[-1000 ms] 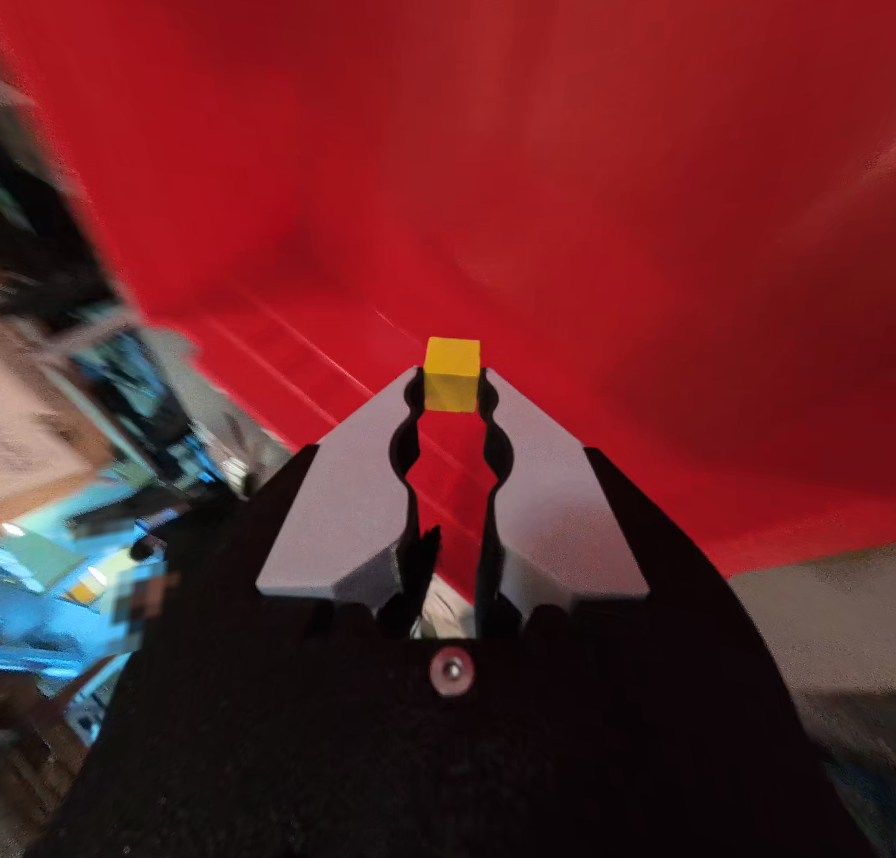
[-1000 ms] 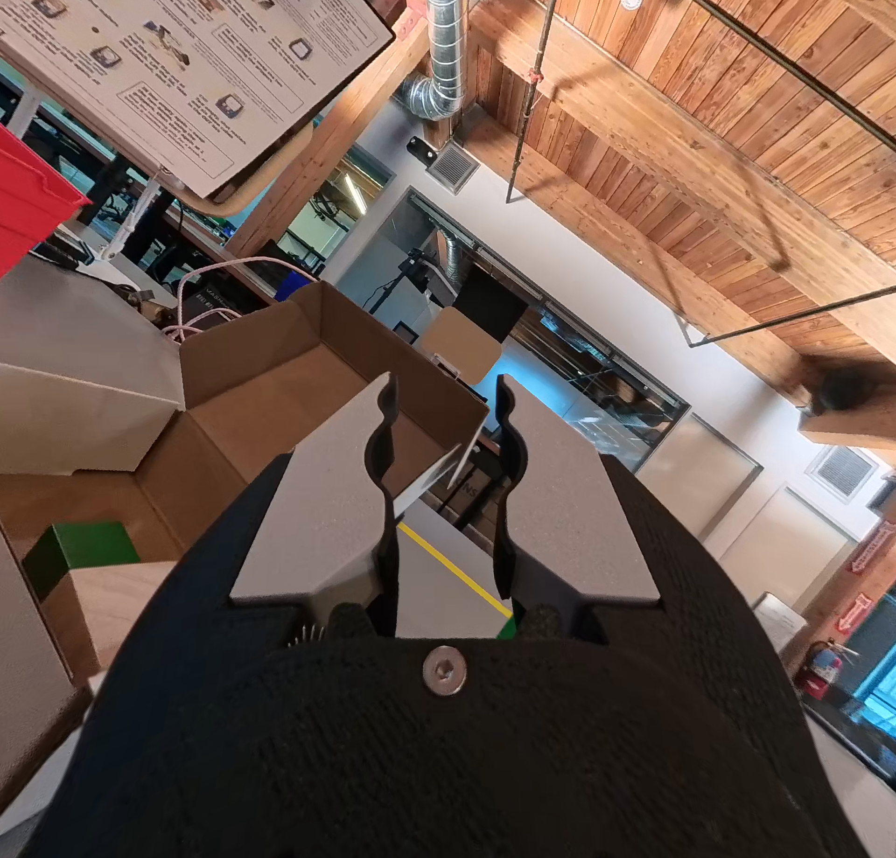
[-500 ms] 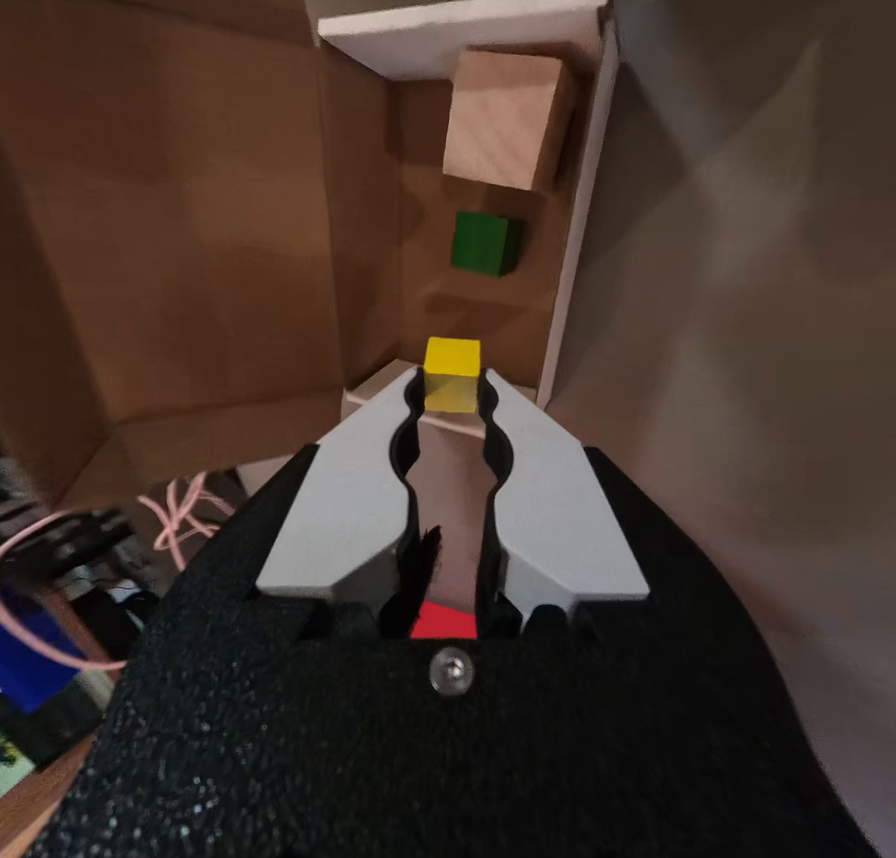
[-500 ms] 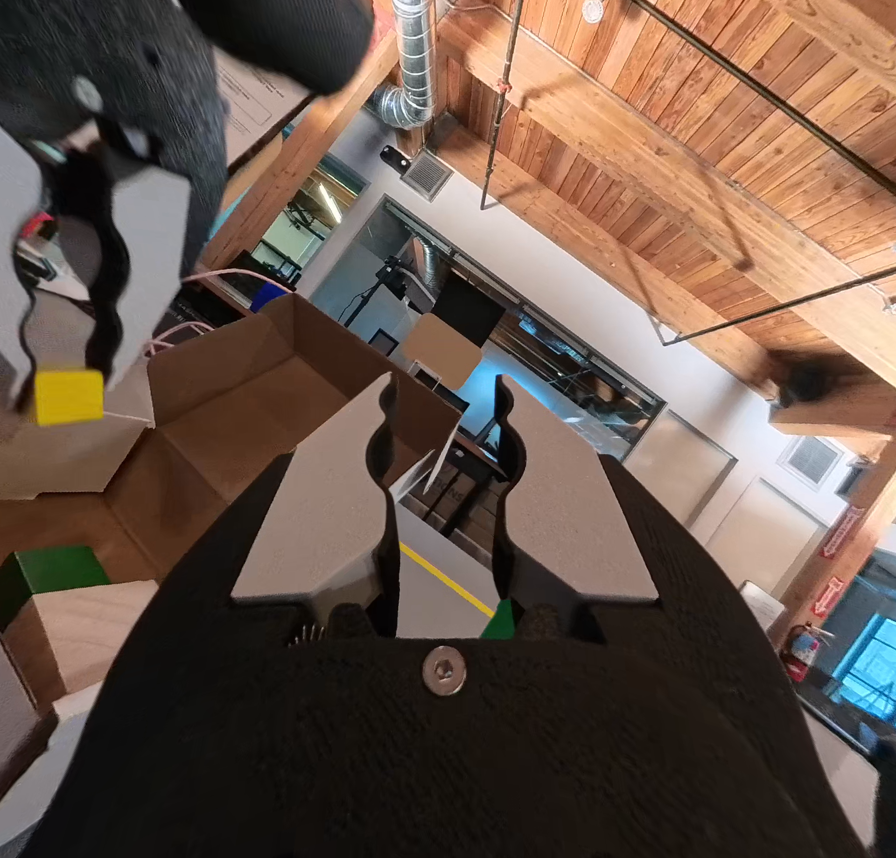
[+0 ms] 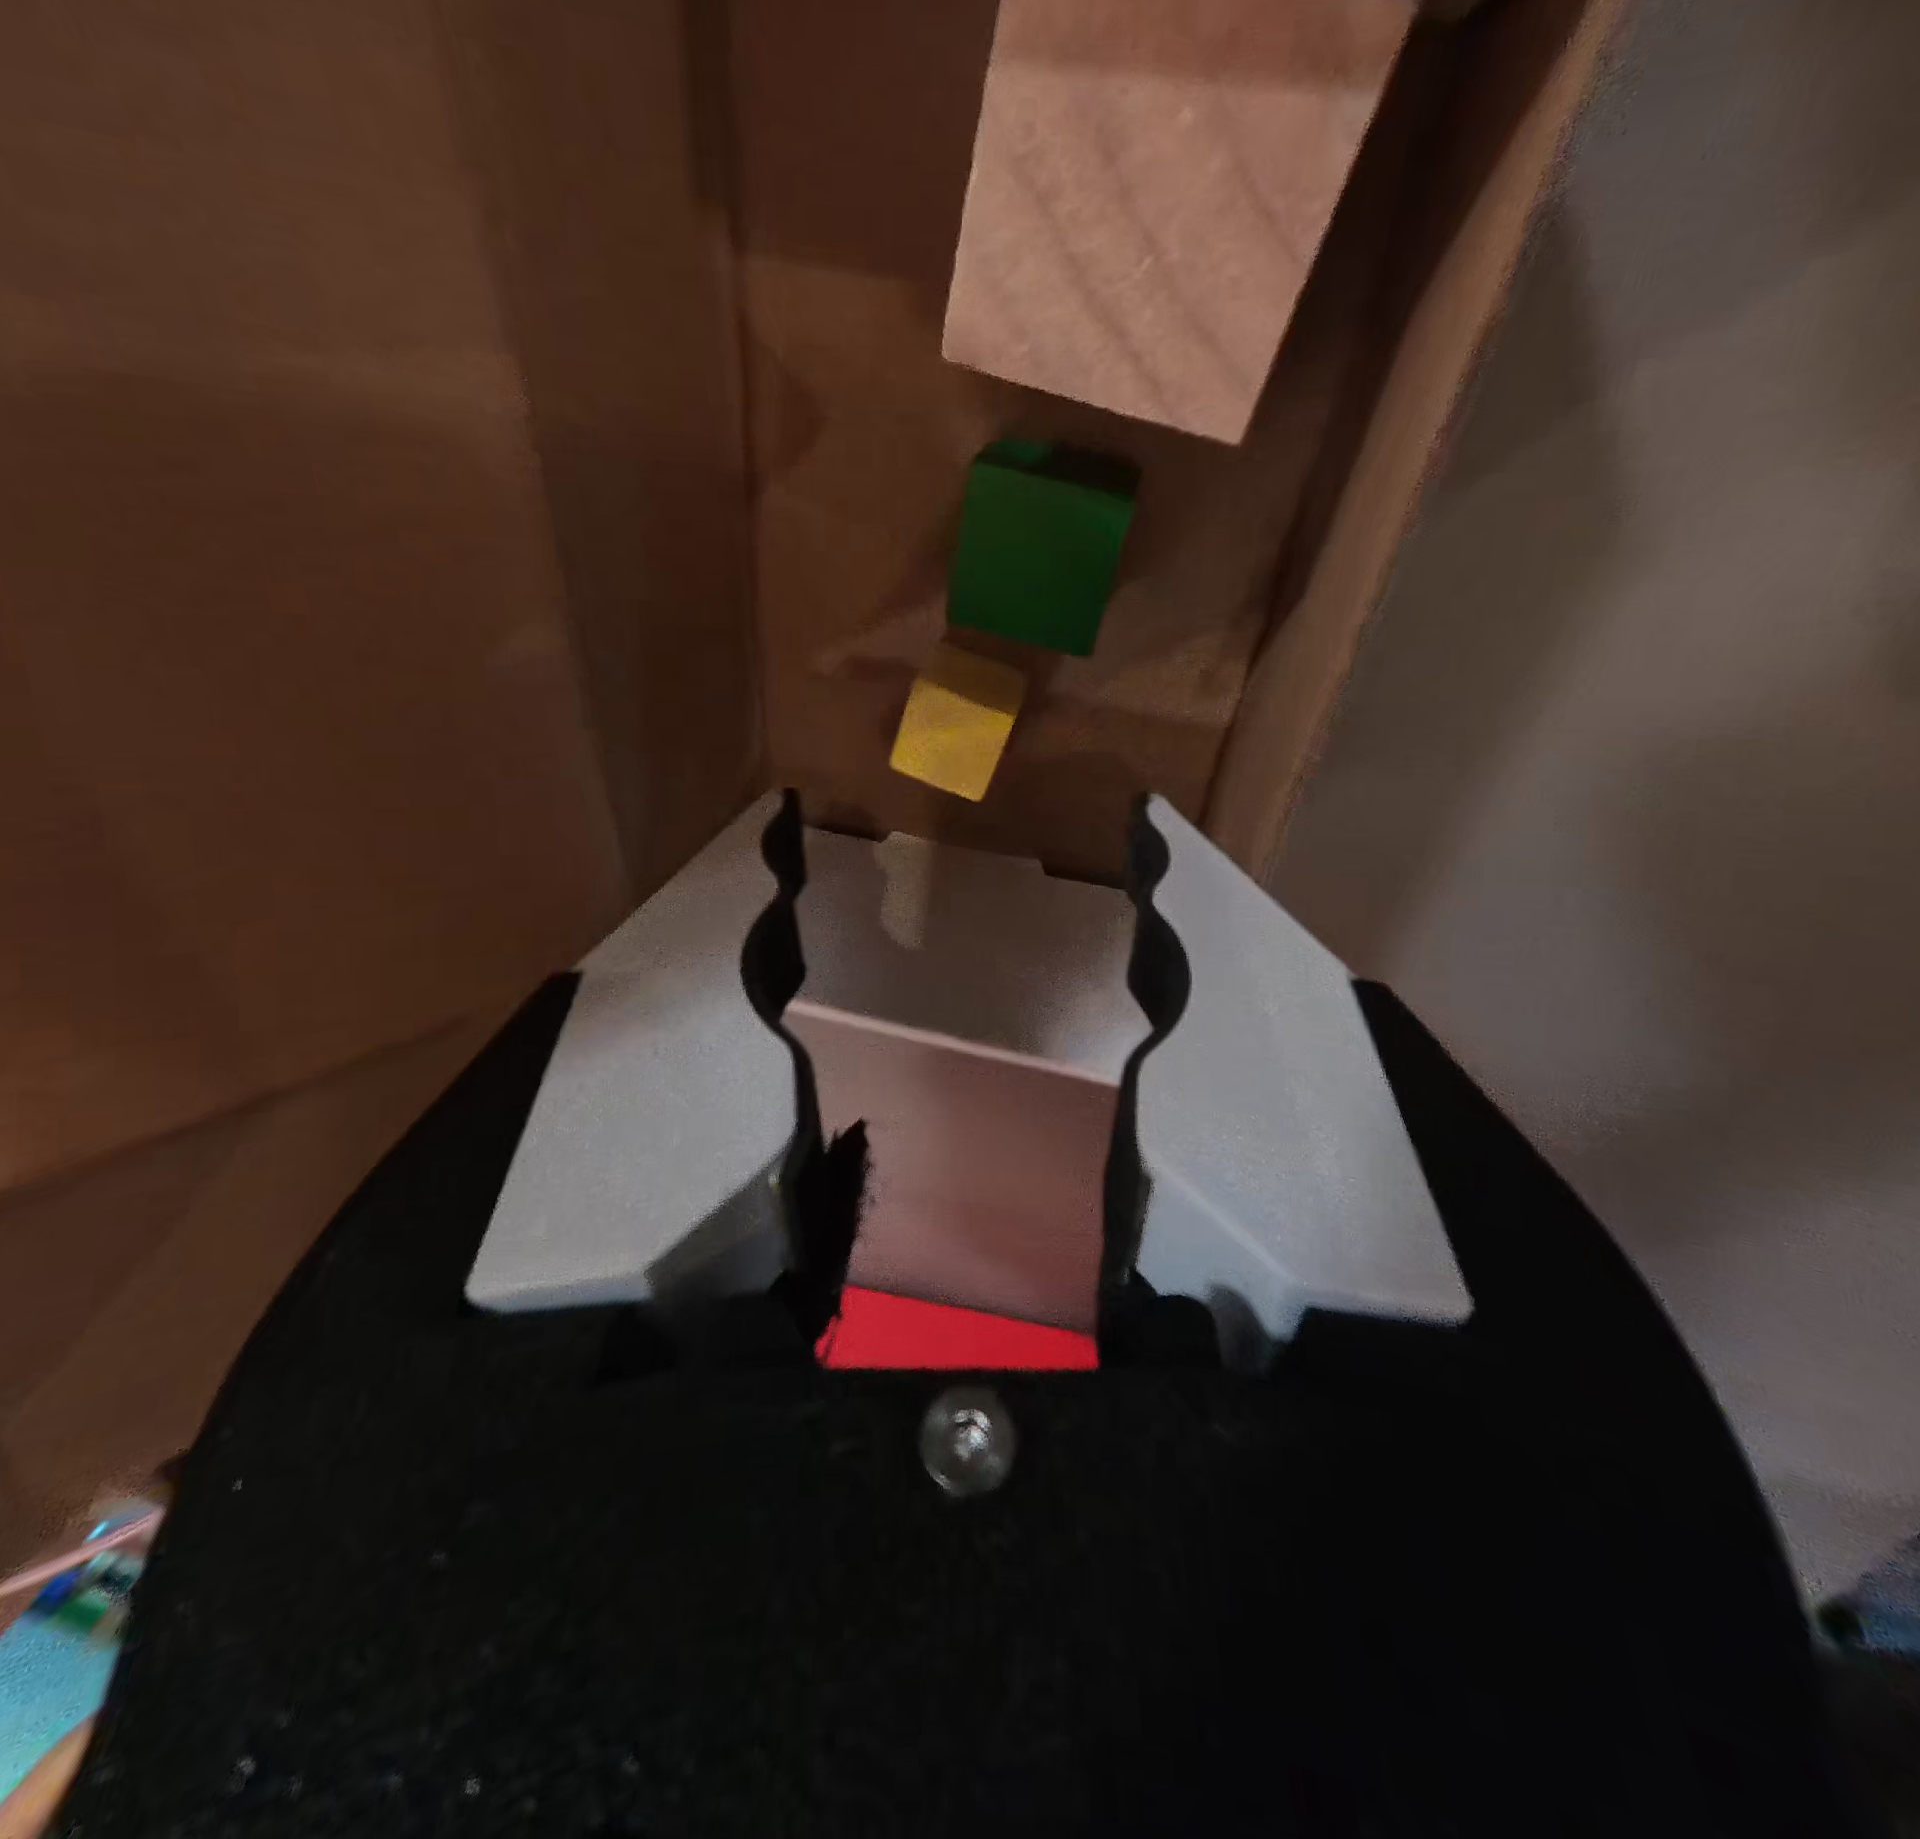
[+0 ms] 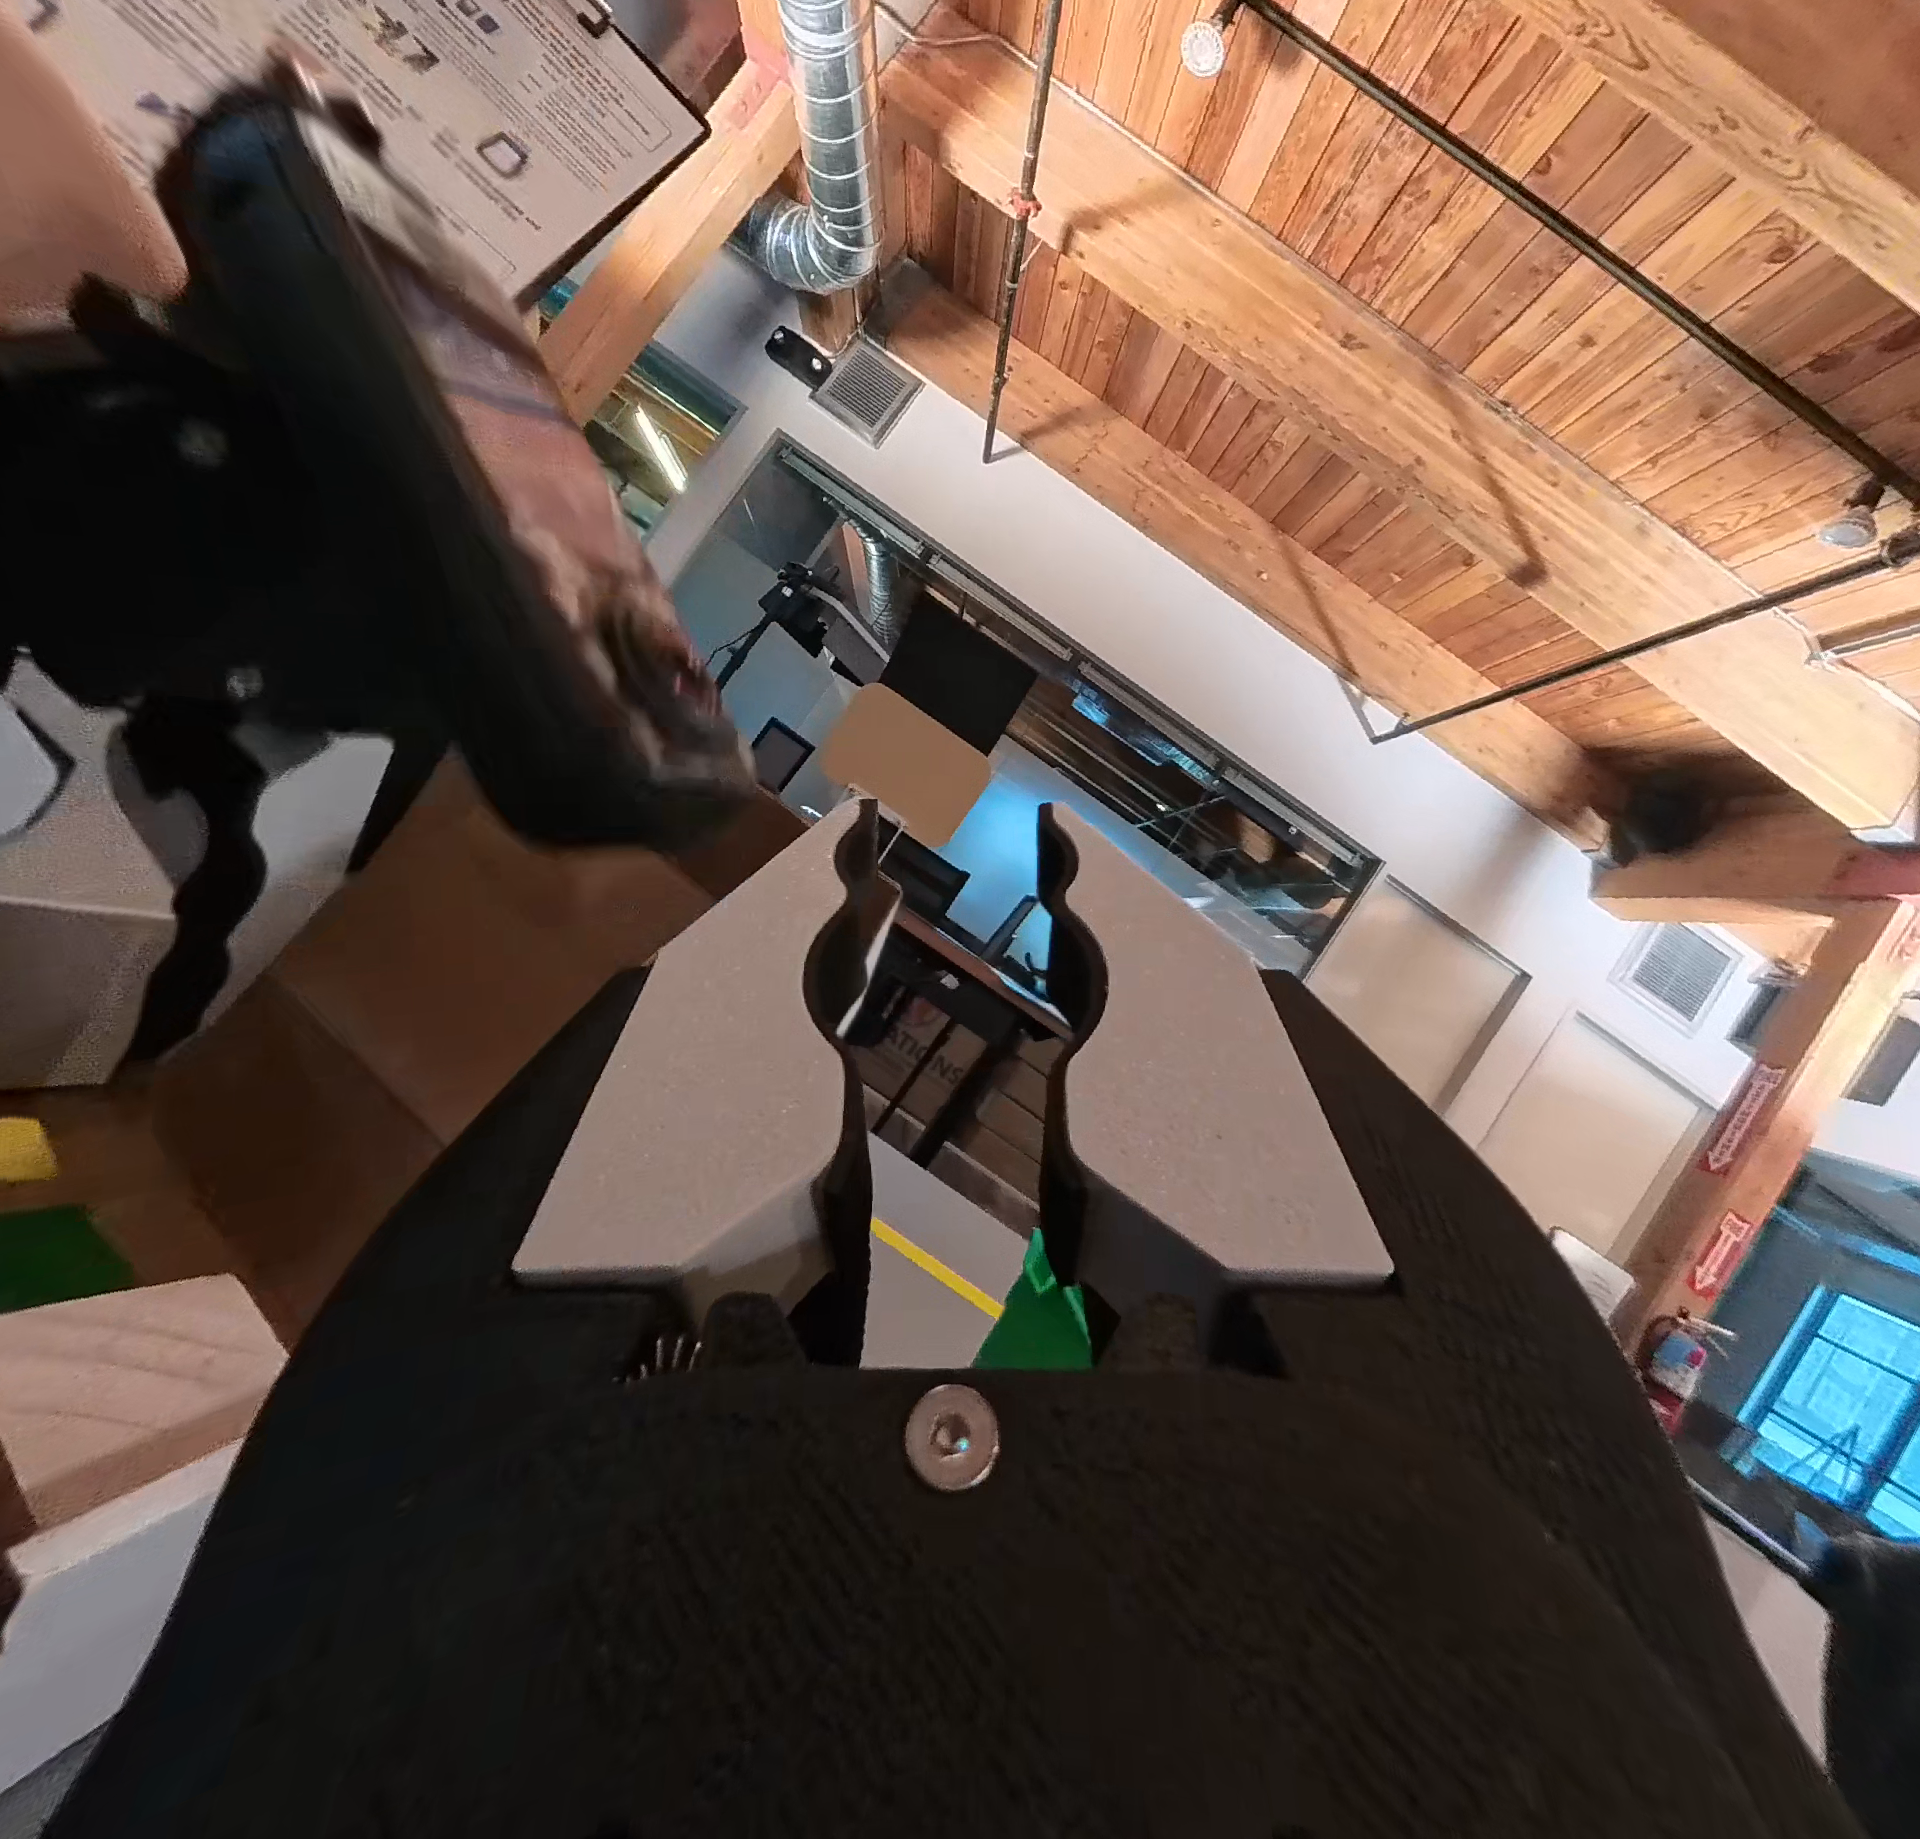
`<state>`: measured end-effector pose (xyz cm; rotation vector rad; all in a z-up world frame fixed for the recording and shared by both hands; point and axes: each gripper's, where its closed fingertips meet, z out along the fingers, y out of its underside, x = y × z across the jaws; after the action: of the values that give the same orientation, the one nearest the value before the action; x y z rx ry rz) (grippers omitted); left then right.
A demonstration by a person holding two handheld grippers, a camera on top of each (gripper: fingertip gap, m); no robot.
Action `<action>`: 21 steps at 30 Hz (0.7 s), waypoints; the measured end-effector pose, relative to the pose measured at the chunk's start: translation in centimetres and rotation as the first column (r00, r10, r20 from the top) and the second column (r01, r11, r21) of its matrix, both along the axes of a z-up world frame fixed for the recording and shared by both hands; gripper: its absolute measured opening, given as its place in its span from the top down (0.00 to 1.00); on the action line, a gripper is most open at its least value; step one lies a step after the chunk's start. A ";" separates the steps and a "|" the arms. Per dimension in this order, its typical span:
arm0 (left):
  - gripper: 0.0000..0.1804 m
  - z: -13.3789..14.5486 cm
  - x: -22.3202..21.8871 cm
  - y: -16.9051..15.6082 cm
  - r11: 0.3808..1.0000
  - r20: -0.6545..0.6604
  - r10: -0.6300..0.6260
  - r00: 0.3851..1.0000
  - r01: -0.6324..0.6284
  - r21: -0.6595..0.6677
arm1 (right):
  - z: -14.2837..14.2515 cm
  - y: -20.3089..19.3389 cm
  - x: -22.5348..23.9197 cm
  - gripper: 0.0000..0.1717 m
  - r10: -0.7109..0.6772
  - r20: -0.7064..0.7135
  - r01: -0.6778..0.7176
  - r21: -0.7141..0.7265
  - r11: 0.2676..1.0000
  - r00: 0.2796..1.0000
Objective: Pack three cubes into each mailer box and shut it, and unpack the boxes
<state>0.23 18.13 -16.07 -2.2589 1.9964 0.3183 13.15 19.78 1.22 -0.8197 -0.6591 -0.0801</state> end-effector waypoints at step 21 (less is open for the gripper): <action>0.73 11.3 -5.3 9.9 0.668 0.702 0.306 0.643 -0.670 0.323 | -3.4 7.0 -1.2 0.79 0.172 -0.113 -0.193 -0.794 0.576 0.979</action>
<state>-5.07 28.03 -4.72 -2.0927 0.7577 0.1616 11.99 26.75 -2.15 -1.6300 -0.7568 0.4653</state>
